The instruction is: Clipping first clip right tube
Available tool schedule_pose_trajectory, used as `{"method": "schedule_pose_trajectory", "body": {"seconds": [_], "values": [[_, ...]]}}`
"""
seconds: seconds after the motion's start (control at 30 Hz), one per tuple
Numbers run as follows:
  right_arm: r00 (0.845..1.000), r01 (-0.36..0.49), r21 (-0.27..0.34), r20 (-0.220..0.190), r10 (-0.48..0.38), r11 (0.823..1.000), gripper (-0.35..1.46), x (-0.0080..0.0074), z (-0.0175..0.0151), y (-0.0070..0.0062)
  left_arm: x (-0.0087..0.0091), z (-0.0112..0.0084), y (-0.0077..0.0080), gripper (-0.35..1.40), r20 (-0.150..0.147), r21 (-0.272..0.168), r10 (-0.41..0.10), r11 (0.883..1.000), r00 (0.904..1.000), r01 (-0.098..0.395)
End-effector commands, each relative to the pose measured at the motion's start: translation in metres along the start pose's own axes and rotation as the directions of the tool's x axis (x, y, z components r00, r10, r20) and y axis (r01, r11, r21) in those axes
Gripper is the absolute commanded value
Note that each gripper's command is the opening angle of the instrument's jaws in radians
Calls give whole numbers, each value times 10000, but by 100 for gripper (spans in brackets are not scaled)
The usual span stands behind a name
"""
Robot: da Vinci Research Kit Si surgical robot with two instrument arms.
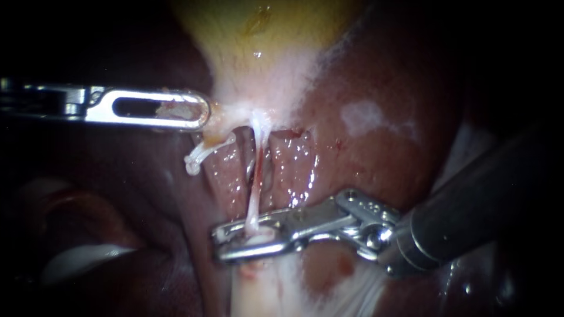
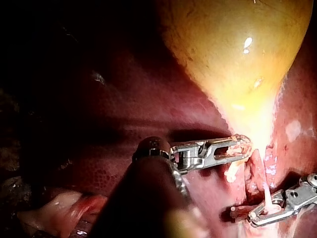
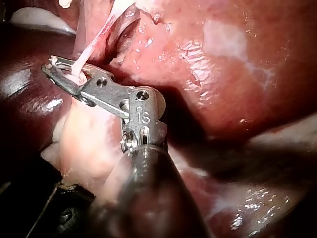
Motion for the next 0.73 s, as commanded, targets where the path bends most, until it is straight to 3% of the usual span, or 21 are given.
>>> {"method": "schedule_pose_trajectory", "body": {"seconds": [0.03, 0.1, 0.73], "values": [[9999, 19, -60, 171, -18, 10000, -35, 0, -1, 1, 0, 0, 0, -35, 0, 1, -1, 10000, 10000, 1], [9994, 9, -120, 339, -5, 9999, -35, 0, -2, 2, 0, 0, 0, -35, -1, 1, -1, 10000, 10000, 1], [9993, 9, -121, 372, -5, 9999, -35, -1, -4, 3, 1, 0, 2, -35, 2, 0, 73, 10000, 10000, -73]]}}
